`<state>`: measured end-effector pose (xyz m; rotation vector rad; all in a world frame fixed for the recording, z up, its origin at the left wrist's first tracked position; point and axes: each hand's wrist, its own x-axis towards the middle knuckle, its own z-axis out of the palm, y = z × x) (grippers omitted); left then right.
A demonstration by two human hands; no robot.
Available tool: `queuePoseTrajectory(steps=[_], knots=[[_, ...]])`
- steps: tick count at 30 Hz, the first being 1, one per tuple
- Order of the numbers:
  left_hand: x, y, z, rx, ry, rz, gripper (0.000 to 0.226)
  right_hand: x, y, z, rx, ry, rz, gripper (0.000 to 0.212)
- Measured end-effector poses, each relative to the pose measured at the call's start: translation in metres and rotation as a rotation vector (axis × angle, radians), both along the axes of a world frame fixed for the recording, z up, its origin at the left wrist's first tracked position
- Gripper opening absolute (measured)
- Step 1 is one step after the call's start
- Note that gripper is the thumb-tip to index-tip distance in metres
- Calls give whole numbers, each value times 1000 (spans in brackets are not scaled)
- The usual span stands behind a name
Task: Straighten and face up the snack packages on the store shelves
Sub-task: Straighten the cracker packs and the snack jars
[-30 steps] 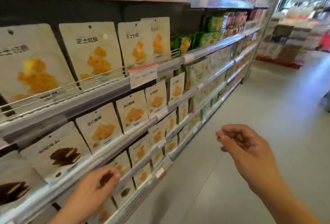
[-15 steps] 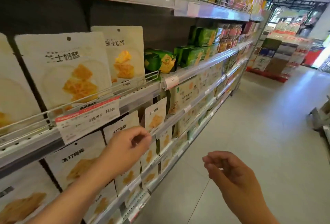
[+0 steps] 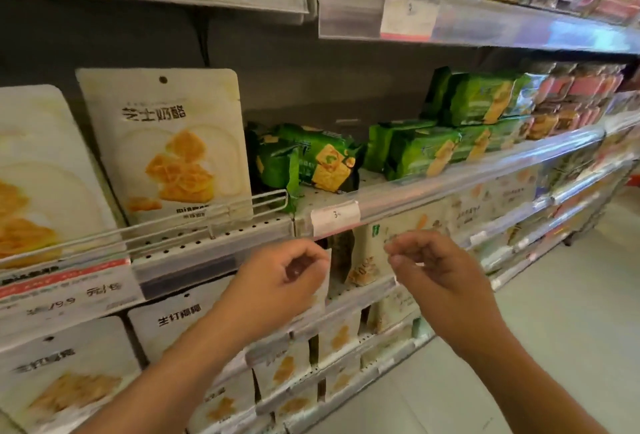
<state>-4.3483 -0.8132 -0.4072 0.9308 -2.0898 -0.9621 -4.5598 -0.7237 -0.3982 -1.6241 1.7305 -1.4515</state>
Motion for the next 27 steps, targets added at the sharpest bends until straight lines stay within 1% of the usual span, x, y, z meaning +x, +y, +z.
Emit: queuePoseTrajectory(steps=[2,4,5,8,10,11,13,14,16,18,20,22,25,27], knots=[[-8,-5,9,-23,10,124,11,-19,-34,16,-32,35,72,22],[-12,-14,15,-165,-26,246,11,-32,-69,31,-66,120,131,15],[-11,-18,17,-259,-62,301,11,-35,-86,38,-85,170,145,15],[-10,-27,28,-489,-119,459,15,-36,-134,57,-167,316,131,25],[-11,-33,36,-553,-141,530,21,-31,-160,65,-212,476,121,36],[-12,-37,41,-571,-161,549,25,-29,-171,67,-202,530,134,43],[-15,-43,47,-609,-222,585,34,-26,-185,66,-133,546,170,54],[-16,-45,48,-623,-252,602,39,-25,-189,63,-110,552,182,57],[-19,-50,49,-612,-324,619,54,-27,-196,59,-83,631,199,54],[-23,-55,51,-557,-435,640,71,-31,-202,62,-72,721,223,47],[-30,-62,57,-514,-534,676,80,-37,-205,69,-60,761,241,42],[-38,-67,62,-524,-571,684,78,-47,-204,77,-74,773,252,38],[-49,-72,68,-547,-622,706,73,-68,-200,91,-147,756,272,34],[-52,-73,72,-542,-646,740,65,-80,-194,94,-169,746,322,33]])
